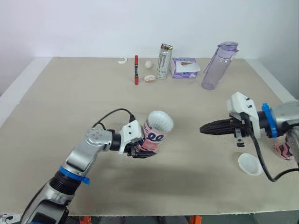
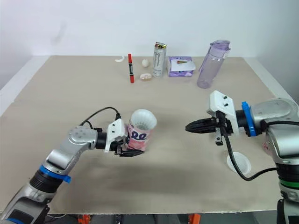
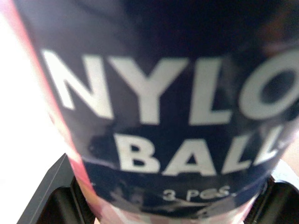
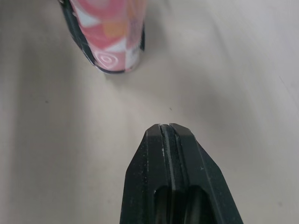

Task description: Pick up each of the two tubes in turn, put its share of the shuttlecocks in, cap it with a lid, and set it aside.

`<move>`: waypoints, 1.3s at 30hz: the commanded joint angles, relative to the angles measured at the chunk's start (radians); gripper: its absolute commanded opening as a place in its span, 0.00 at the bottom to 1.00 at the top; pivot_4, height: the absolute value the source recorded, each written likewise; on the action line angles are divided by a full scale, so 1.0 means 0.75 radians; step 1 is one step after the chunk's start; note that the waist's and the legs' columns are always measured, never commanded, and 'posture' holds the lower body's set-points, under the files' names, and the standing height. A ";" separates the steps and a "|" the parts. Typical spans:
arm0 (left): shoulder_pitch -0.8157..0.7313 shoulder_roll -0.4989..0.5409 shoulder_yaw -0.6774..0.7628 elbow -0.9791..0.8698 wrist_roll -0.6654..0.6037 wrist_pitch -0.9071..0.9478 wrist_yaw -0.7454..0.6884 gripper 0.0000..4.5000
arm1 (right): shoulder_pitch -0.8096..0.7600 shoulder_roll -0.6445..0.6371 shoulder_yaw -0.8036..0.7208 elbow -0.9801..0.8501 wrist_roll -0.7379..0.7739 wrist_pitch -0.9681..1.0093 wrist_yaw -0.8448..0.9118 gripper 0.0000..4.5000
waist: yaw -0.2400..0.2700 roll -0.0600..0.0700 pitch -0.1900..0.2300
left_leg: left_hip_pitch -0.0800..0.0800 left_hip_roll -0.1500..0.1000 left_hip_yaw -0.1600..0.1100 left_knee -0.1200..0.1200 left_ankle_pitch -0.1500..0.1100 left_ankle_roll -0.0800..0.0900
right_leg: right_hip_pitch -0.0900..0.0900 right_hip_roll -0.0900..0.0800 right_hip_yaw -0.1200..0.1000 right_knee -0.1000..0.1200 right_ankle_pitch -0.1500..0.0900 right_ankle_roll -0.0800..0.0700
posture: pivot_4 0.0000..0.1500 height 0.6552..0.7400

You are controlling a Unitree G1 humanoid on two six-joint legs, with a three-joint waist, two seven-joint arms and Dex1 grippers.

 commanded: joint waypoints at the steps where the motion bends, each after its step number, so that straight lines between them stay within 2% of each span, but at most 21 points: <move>1: 0.108 -0.117 0.010 -0.002 -0.080 -0.157 0.023 0.74 | 0.166 -0.117 -0.150 -0.045 -0.001 -0.046 -0.013 0.01 | -0.001 0.000 0.000 | -0.001 0.000 0.000 0.000 0.000 0.000 | 0.000 0.000 0.000 0.000 0.002 0.003 | 1.00 1.00; 7: 0.208 -0.162 -0.066 0.109 -0.033 -0.298 0.007 0.74 | 0.316 -0.215 -0.174 0.092 -0.102 -0.189 -0.004 0.01 | 0.012 0.001 0.000 | -0.003 -0.005 -0.008 -0.002 -0.003 0.004 | -0.001 0.001 -0.001 0.003 -0.001 -0.001 | 1.00 1.00; 8: 0.217 -0.165 -0.075 0.117 -0.023 -0.321 0.005 0.74 | 0.345 -0.239 -0.171 0.127 -0.128 -0.237 -0.007 0.01 | 0.012 0.001 0.000 | -0.003 -0.006 -0.008 -0.001 -0.003 0.004 | 0.000 -0.001 -0.001 0.002 -0.006 0.007 | 1.00 1.00; 9: 0.225 -0.165 -0.089 0.125 -0.010 -0.346 0.001 0.74 | 0.371 -0.260 -0.167 0.165 -0.154 -0.280 -0.008 0.01 | 0.012 0.001 0.000 | -0.003 -0.007 -0.008 0.001 -0.003 0.004 | 0.002 -0.001 -0.001 0.002 -0.006 0.007 | 1.00 1.00; 14: 0.248 -0.162 -0.141 0.142 0.038 -0.421 -0.013 0.74 | 0.447 -0.352 -0.128 0.401 -0.266 -0.464 -0.004 0.29 | 0.012 0.002 0.000 | 0.004 -0.008 -0.007 0.003 -0.003 0.004 | 0.009 -0.004 0.000 0.001 -0.008 0.004 | 1.00 1.00; 16: 0.255 -0.164 -0.152 0.136 0.039 -0.431 -0.015 0.74 | 0.427 -0.372 -0.097 0.492 -0.294 -0.542 0.005 0.50 | 0.012 0.002 0.000 | 0.006 -0.008 -0.006 0.003 -0.003 0.004 | 0.011 -0.004 0.000 0.001 -0.008 0.004 | 1.00 1.00; 17: 0.257 -0.164 -0.158 0.133 0.041 -0.435 -0.017 0.74 | 0.405 -0.376 -0.079 0.540 -0.309 -0.581 0.010 0.54 | 0.011 0.002 0.000 | 0.006 -0.008 -0.006 0.003 -0.003 0.004 | 0.011 -0.004 0.000 0.001 -0.008 0.004 | 1.00 1.00; 18: 0.260 -0.165 -0.161 0.130 0.043 -0.438 -0.018 0.74 | 0.381 -0.377 -0.062 0.585 -0.325 -0.621 0.014 0.68 | 0.011 0.003 -0.001 | 0.010 -0.008 -0.006 0.003 -0.003 0.004 | 0.015 -0.004 0.000 0.001 -0.008 0.004 | 1.00 1.00; 19: 0.261 -0.165 -0.163 0.128 0.045 -0.439 -0.019 0.74 | 0.358 -0.381 -0.040 0.630 -0.348 -0.669 0.017 0.71 | 0.011 0.003 -0.001 | 0.011 -0.008 -0.007 0.002 -0.003 0.004 | 0.016 -0.003 0.000 0.001 -0.009 0.004 | 1.00 1.00; 20: 0.261 -0.165 -0.164 0.127 0.046 -0.441 -0.020 0.74 | 0.340 -0.385 -0.020 0.665 -0.363 -0.703 0.022 0.80 | 0.010 0.003 -0.001 | 0.011 -0.008 -0.007 0.002 -0.003 0.004 | 0.016 -0.003 0.000 0.001 -0.009 0.004 | 1.00 1.00; 21: 0.261 -0.164 -0.164 0.128 0.045 -0.443 -0.020 0.74 | 0.317 -0.385 0.001 0.704 -0.379 -0.736 0.028 0.84 | 0.009 0.003 -0.001 | 0.012 -0.008 -0.006 0.002 -0.003 0.004 | 0.017 -0.004 0.000 0.001 -0.009 0.004 | 1.00 1.00; 22: 0.261 -0.163 -0.164 0.128 0.045 -0.445 -0.020 0.74 | 0.295 -0.380 0.018 0.742 -0.389 -0.765 0.032 0.99 | 0.008 0.004 -0.001 | 0.012 -0.009 -0.006 0.003 -0.003 0.004 | 0.018 -0.004 0.000 0.001 -0.009 0.004 | 1.00 1.00; 32: 0.269 -0.150 -0.161 0.114 0.056 -0.446 -0.007 0.74 | 0.075 -0.297 0.199 1.122 -0.518 -1.060 0.052 0.99 | 0.006 0.007 -0.001 | 0.015 -0.009 -0.006 0.002 -0.003 0.004 | 0.020 -0.003 0.001 0.001 -0.009 0.003 | 1.00 1.00; 38: 0.280 -0.137 -0.154 0.103 0.068 -0.441 0.005 0.74 | -0.001 -0.233 0.259 1.218 -0.557 -1.069 0.067 0.99 | 0.002 0.007 -0.001 | 0.017 -0.009 -0.006 0.002 -0.003 0.004 | 0.022 -0.003 0.002 0.001 -0.008 0.003 | 1.00 1.00; 39: 0.281 -0.135 -0.153 0.103 0.069 -0.441 0.005 0.74 | -0.007 -0.228 0.265 1.226 -0.562 -1.069 0.073 0.94 | 0.001 0.007 -0.001 | 0.018 -0.009 -0.006 0.002 -0.003 0.004 | 0.023 -0.003 0.002 0.001 -0.008 0.003 | 1.00 1.00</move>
